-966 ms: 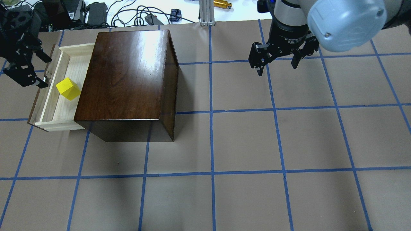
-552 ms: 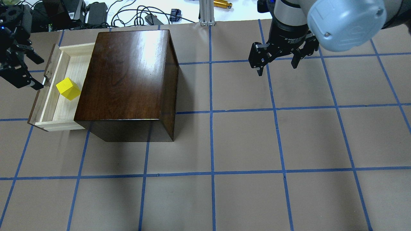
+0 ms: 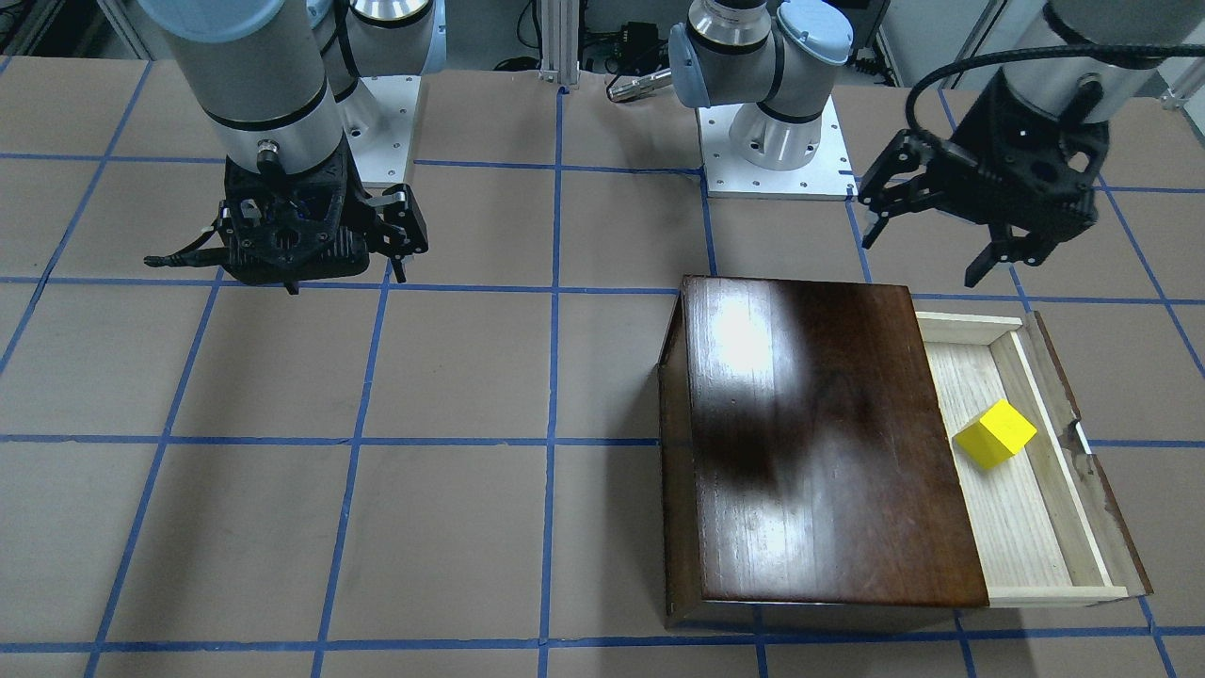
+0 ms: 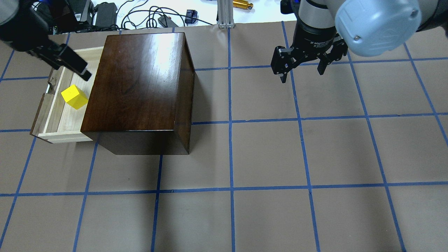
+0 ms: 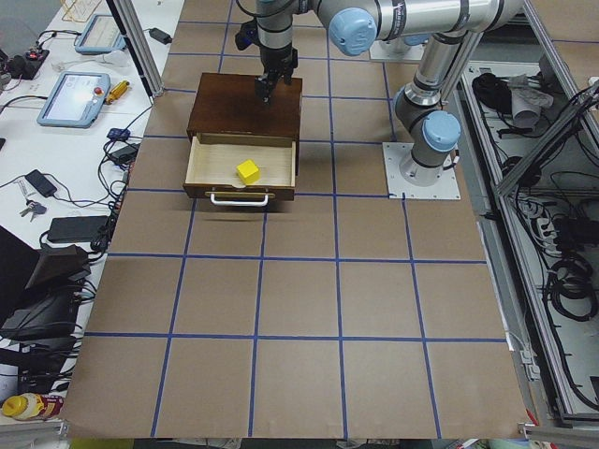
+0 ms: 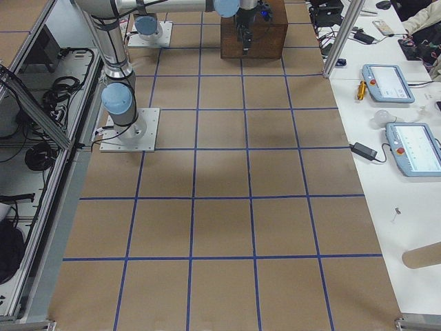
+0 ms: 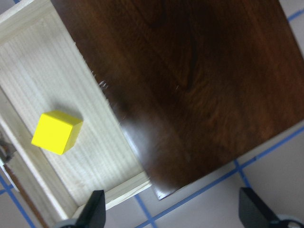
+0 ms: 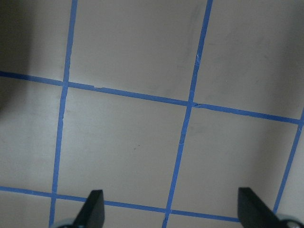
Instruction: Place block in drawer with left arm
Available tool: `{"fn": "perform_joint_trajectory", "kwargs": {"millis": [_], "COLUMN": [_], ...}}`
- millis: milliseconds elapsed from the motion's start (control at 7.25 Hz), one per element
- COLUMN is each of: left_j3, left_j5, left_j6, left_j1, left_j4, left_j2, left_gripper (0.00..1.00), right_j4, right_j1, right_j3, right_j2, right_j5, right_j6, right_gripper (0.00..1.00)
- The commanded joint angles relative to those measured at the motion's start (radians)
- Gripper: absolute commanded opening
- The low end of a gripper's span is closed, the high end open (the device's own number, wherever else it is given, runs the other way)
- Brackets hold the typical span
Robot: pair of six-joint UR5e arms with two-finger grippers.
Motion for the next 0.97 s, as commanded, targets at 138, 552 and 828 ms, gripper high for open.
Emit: {"fn": "perform_joint_trajectory", "kwargs": {"millis": [138, 552, 828], "left_j3": [-0.003, -0.005, -0.007], "left_j5": [0.001, 0.07, 0.07], "left_j6": [-0.435, -0.488, -0.488], "left_j1": [-0.111, -0.116, -0.118], "left_j4": [0.025, 0.025, 0.023], "left_j2": [-0.017, -0.012, -0.006], "left_gripper": [1.0, 1.0, 1.0], "right_j4": [0.0, 0.0, 0.0], "right_j1": [0.0, 0.0, 0.0], "right_j3": [0.0, 0.0, 0.0], "right_j2": [0.0, 0.0, 0.0], "right_j5": [0.0, 0.001, 0.0], "right_j6": [-0.001, 0.0, 0.0], "right_gripper": [1.0, 1.0, 1.0]}}
